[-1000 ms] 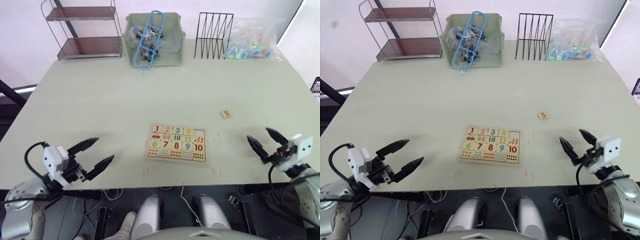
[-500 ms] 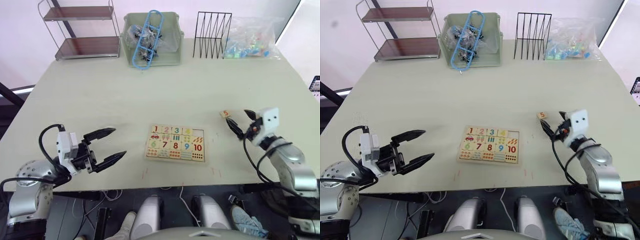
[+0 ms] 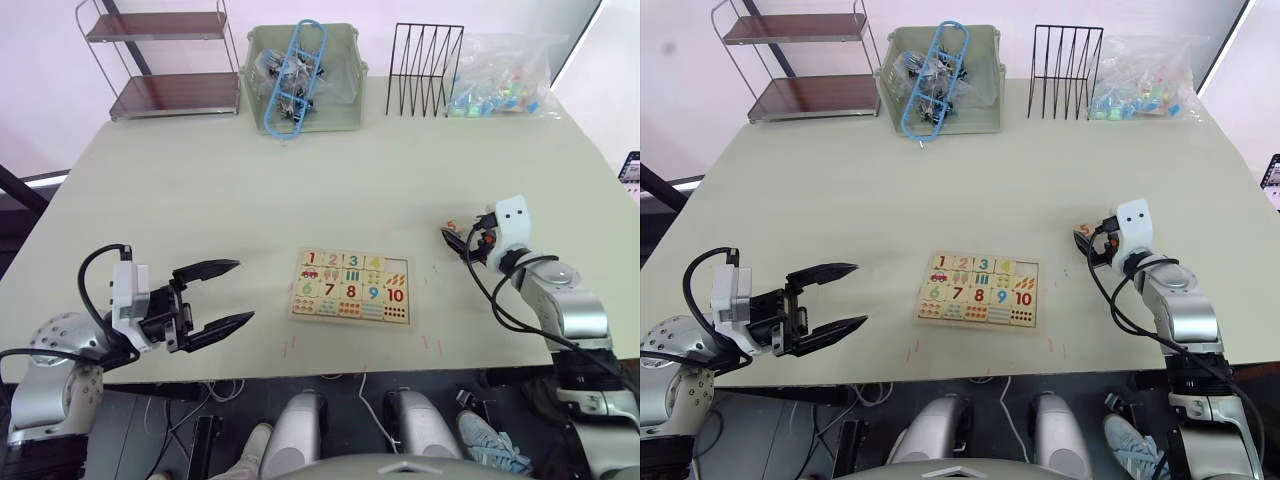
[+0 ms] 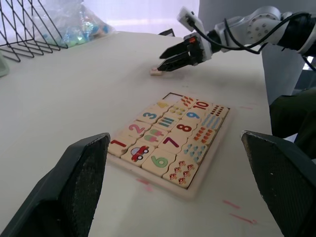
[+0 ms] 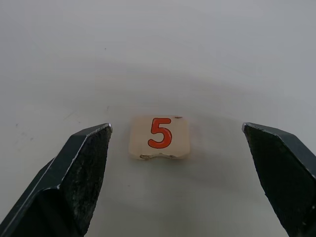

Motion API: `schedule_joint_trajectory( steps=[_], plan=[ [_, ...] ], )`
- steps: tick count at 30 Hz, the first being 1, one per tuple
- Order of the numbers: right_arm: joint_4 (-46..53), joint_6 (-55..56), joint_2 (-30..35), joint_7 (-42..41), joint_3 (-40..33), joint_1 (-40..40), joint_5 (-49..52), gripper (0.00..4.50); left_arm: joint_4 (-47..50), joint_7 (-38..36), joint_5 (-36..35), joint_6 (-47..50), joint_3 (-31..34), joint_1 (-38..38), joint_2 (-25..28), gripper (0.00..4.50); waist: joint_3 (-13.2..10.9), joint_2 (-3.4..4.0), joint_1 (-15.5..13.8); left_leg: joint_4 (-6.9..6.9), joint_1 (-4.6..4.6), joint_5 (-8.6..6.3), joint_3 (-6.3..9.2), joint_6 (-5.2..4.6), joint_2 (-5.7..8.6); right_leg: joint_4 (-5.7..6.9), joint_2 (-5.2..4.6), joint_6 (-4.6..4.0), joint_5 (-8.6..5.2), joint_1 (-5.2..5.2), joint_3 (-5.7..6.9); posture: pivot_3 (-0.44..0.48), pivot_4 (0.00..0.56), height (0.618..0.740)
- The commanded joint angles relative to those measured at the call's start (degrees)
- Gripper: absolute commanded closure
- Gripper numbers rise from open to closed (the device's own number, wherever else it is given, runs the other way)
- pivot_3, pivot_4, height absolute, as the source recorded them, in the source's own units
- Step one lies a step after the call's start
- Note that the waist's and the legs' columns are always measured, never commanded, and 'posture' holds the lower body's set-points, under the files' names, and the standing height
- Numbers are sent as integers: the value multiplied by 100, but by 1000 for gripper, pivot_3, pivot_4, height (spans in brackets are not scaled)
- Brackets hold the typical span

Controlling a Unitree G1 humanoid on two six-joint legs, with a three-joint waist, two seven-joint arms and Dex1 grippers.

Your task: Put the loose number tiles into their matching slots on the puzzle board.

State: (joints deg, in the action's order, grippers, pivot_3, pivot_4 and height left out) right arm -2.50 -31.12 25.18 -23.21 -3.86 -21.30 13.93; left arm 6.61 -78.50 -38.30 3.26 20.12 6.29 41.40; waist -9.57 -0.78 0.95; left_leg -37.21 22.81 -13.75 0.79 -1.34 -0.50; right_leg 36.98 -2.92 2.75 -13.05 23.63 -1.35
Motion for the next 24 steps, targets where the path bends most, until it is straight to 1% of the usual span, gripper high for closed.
schedule_joint_trajectory(
  steps=[1, 11, 12, 14, 15, 16, 18, 19, 20, 24],
  plan=[
    [-54, -24, -9, -44, -7, -154, -27, 75, 150, -56, -70, -34, 87, 15, 65, 0, 0, 0, 0, 0, 0, 0, 0, 0, 0, 0, 0, 0, 0, 0, 0, 0, 150, 740],
    [-754, 91, 52, -186, 120, -512, -276, 75, 43, -88, -26, -89, 29, -68, 3, 0, 0, 0, 1, -1, 0, 0, 0, 0, 0, 0, 1, 2, 1, 0, 0, 0, 150, 740],
    [-803, 98, 49, -195, 116, -532, -294, 295, 34, -90, -20, -95, 23, -76, -2, 0, 0, 0, 1, -1, 0, 0, 0, 0, 0, 0, 1, 5, 3, 0, 0, 0, 150, 740],
    [-836, 121, 58, -243, 128, -545, -315, 901, 25, -96, -16, -103, 22, -85, -11, 0, 0, 0, -1, -1, 0, 0, -1, 0, 0, 0, 1, 5, 3, 0, -1, 0, 150, 740],
    [-813, 73, 67, -285, 125, -533, -288, 1734, 8, -96, -6, -115, 11, -100, -20, 0, 0, 0, -4, -1, 0, 0, -1, 0, 0, 0, 1, 6, 3, -1, -1, 0, 150, 740],
    [-795, 10, 65, -271, 105, -517, -275, 1876, -12, -99, 2, -126, 1, -115, -28, 0, 0, 0, -7, -1, 0, 0, 0, 0, 0, 0, 1, 6, 4, -1, -1, 0, 150, 740],
    [-769, -45, 62, -256, 85, -489, -267, 2435, -35, -107, 15, -141, -11, -130, -34, 0, 0, 0, -10, -1, 0, 0, 0, 0, 0, 0, 0, 7, 4, -1, -1, 0, 150, 740],
    [-767, -44, 59, -252, 83, -486, -272, 2968, -43, -109, 17, -140, -17, -142, -32, 0, 1, -1, -14, -1, 1, 0, 0, 0, 0, 0, 0, 7, 5, -1, -1, 0, 150, 740],
    [-751, -52, 51, -242, 75, -481, -270, 3043, -54, -113, 19, -140, -23, -157, -31, 0, 1, -1, -14, -1, 0, 0, 1, 0, 0, 0, 0, 7, 4, -2, 0, 0, 150, 740],
    [-468, -154, 11, -112, -9, -389, -229, 3043, -83, -151, 22, -150, -45, -173, -26, 0, 1, -1, -15, -2, 0, 0, 1, 0, 0, 0, 0, 7, 4, -2, 0, 0, 150, 740]
  ],
)
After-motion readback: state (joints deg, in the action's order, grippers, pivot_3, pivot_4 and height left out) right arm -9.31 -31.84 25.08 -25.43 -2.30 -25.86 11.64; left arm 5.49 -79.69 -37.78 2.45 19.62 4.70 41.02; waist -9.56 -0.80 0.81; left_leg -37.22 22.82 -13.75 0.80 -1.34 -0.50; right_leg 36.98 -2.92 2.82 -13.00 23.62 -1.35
